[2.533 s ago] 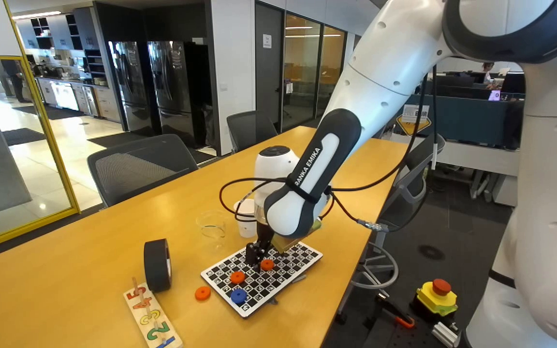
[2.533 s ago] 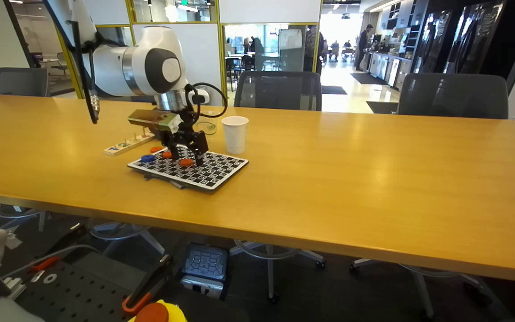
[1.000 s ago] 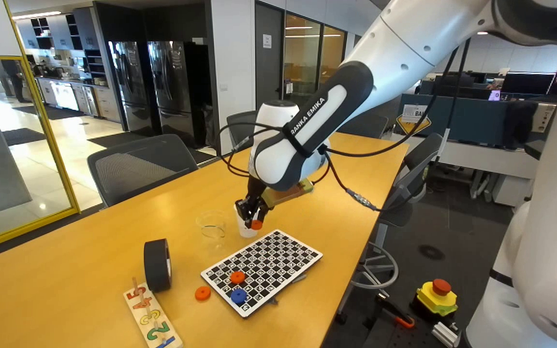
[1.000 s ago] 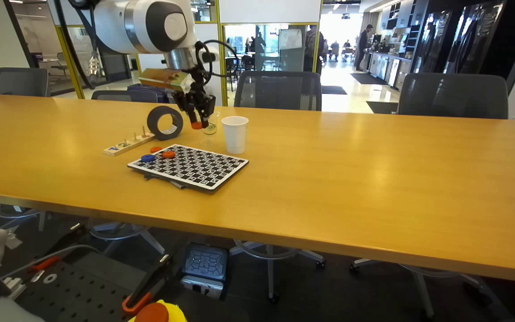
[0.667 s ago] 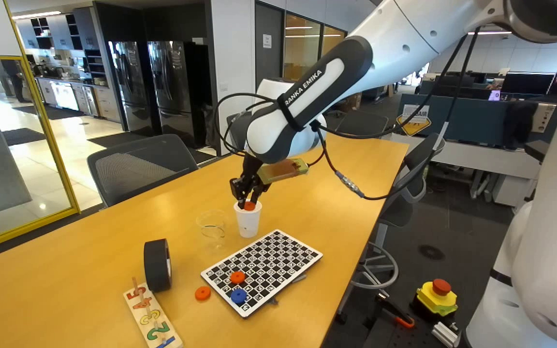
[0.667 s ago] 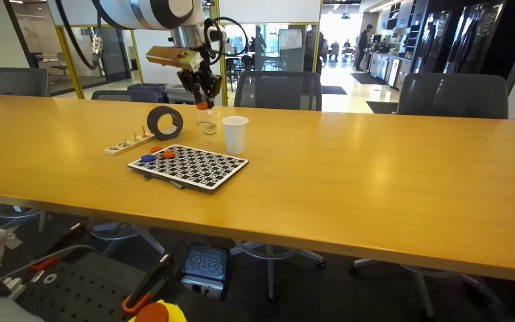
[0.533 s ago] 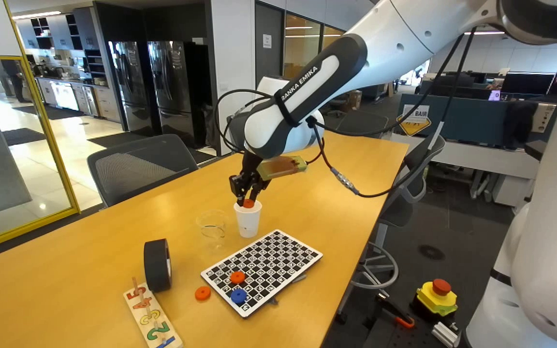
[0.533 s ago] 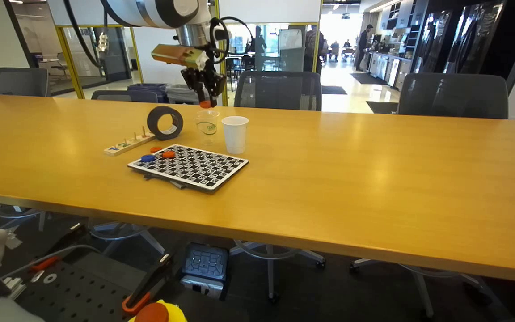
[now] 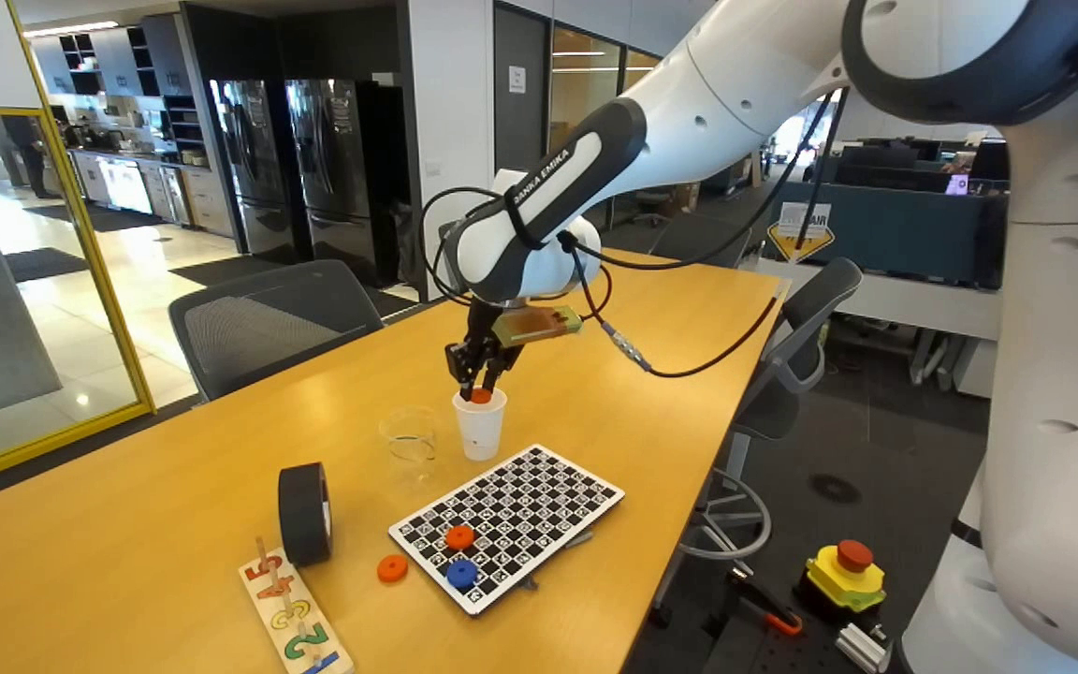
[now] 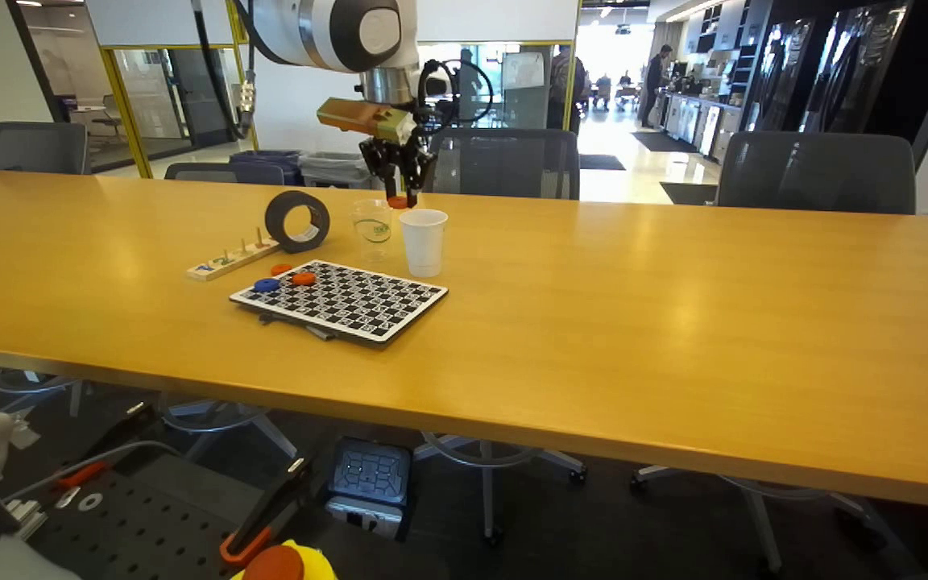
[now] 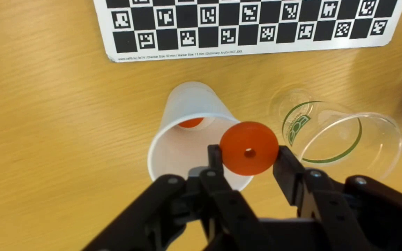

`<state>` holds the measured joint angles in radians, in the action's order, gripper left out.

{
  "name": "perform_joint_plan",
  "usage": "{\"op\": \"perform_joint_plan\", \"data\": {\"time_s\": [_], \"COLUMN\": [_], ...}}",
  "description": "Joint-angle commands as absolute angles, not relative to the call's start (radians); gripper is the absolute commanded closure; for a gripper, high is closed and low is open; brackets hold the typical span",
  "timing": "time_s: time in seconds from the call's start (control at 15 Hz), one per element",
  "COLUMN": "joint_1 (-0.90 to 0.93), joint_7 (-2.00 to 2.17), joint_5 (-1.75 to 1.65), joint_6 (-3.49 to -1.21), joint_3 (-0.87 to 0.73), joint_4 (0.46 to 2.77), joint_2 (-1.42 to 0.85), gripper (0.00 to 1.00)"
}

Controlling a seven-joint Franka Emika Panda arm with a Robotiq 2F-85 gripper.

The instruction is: Put two rings in the clear cup and the rest in the white cup

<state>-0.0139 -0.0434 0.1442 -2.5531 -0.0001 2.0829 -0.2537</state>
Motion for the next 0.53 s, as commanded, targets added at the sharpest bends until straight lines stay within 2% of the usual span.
{"op": "perform_joint_plan", "data": {"time_s": [0.0, 0.33, 0.4, 0.47], "joint_1": [-0.046, -0.059, -0.058, -0.057], "joint_7": [-0.081, -0.068, -0.059, -0.054], "joint_5": [0.17, 0.164, 0.161, 0.158], "joint_6": [-2.49, -2.449, -2.445, -2.44], "joint_3": [0.014, 0.014, 0.013, 0.012], "joint_4": [1.953, 1.871, 1.869, 1.866], "joint_2": [-0.343, -0.407, -0.41, -0.412], "gripper": [0.83, 0.81, 0.33, 0.33]}}
